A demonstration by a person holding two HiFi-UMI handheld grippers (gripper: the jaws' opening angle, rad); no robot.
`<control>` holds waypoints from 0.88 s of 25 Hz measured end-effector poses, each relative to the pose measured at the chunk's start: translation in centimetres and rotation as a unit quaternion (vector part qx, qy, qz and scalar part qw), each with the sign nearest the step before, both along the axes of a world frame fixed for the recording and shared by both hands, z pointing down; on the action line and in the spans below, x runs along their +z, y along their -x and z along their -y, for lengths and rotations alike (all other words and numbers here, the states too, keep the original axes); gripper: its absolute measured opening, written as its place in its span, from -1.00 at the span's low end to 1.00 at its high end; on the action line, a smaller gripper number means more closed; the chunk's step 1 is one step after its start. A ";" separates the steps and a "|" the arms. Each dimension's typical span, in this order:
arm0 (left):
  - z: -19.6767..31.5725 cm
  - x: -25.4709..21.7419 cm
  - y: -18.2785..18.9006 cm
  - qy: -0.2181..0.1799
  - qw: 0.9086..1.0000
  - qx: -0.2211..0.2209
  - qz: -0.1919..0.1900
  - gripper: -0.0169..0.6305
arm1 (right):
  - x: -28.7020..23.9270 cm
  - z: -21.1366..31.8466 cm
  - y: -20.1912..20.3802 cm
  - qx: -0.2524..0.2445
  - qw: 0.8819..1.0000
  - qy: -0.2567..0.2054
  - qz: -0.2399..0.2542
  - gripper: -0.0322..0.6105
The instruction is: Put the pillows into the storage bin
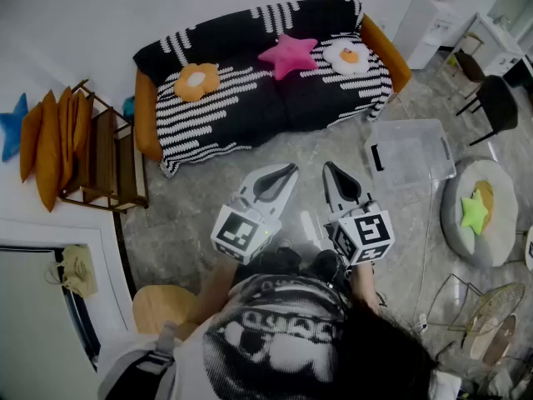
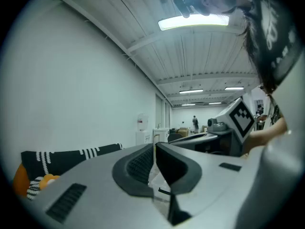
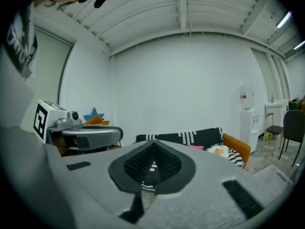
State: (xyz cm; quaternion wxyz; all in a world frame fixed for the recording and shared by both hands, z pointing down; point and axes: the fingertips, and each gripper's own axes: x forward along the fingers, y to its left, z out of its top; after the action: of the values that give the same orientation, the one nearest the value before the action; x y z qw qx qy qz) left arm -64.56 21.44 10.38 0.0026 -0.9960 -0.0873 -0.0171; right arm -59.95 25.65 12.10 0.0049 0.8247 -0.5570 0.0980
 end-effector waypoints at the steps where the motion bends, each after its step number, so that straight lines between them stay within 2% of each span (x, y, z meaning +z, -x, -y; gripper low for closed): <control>1: 0.0 0.0 0.1 0.000 1.000 0.001 0.001 -0.90 | 0.1 0.0 0.0 0.002 1.000 -0.001 0.001 -0.90; 9: 1.2 0.4 0.1 0.005 1.000 0.006 -0.006 -0.90 | 0.9 -0.1 0.4 0.020 1.000 -0.003 0.008 -0.90; 13: 0.9 1.3 -1.1 0.010 1.000 0.014 0.008 -0.90 | 1.8 -0.9 -0.7 0.035 0.999 0.002 0.015 -0.90; 17: 0.5 1.9 -3.4 0.010 0.999 0.027 0.017 -0.90 | 2.1 -1.6 -2.8 0.049 0.999 0.000 0.022 -0.90; 22: 0.2 2.9 -8.3 0.007 0.999 0.031 0.031 -0.90 | 3.0 -1.9 -7.6 0.056 0.998 -0.006 0.033 -0.90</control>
State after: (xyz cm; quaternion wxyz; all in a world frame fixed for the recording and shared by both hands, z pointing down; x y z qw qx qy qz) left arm -56.24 21.27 13.25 -0.0066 -0.9919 -0.1178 -0.0468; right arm -52.34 27.58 15.13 -0.0241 0.8507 -0.5107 0.1219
